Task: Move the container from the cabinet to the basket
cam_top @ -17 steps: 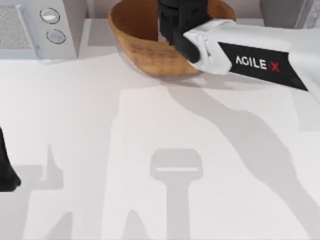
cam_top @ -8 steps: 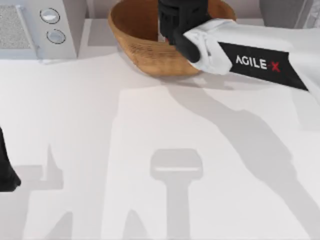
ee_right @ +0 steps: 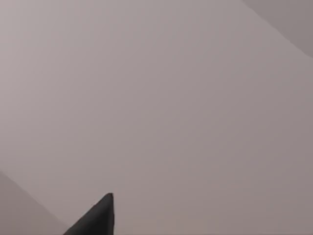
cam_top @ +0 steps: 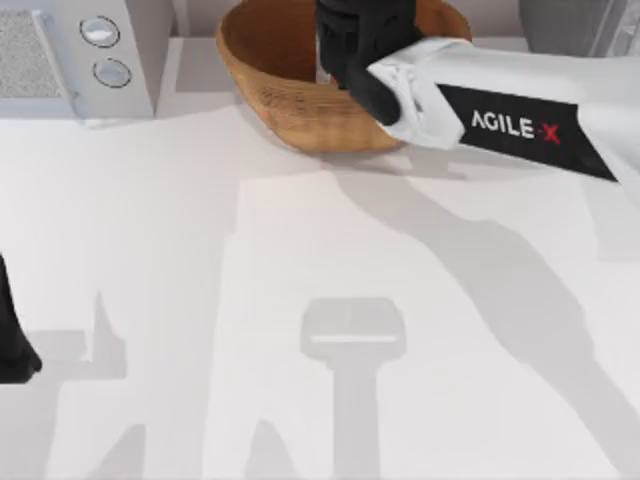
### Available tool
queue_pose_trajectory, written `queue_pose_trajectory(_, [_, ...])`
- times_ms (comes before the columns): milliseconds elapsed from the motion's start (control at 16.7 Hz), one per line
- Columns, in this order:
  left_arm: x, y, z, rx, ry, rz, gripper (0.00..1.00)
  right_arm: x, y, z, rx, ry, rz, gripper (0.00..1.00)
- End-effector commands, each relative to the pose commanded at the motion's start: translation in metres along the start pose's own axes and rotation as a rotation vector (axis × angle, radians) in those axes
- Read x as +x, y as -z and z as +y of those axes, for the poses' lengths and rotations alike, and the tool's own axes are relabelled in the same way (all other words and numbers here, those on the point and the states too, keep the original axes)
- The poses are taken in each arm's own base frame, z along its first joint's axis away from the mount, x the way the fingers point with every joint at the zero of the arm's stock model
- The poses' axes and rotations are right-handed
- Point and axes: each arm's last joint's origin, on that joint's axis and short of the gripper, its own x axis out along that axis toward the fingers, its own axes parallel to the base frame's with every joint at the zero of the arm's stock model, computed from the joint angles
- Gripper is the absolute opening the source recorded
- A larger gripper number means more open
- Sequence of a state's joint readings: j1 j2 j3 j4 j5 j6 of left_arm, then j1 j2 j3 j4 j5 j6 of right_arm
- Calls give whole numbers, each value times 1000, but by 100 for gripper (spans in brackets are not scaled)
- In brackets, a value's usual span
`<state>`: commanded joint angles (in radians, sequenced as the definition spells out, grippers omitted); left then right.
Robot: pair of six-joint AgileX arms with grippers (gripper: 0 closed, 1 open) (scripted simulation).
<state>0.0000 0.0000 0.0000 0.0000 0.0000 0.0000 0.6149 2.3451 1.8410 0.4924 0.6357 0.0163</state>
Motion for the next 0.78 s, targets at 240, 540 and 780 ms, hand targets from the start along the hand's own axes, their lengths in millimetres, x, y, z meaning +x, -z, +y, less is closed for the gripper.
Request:
queue_pose_trajectory(240, [0, 0, 0, 0, 0, 0, 100, -3, -12, -10, 1, 2, -3, 100])
queue_pose_trajectory(540, [0, 0, 0, 0, 0, 0, 100, -27, -62, -62, 3, 3, -11, 100])
queue_pose_trajectory(780, [0, 0, 0, 0, 0, 0, 100, -72, -105, -126, 1, 6, -16, 100])
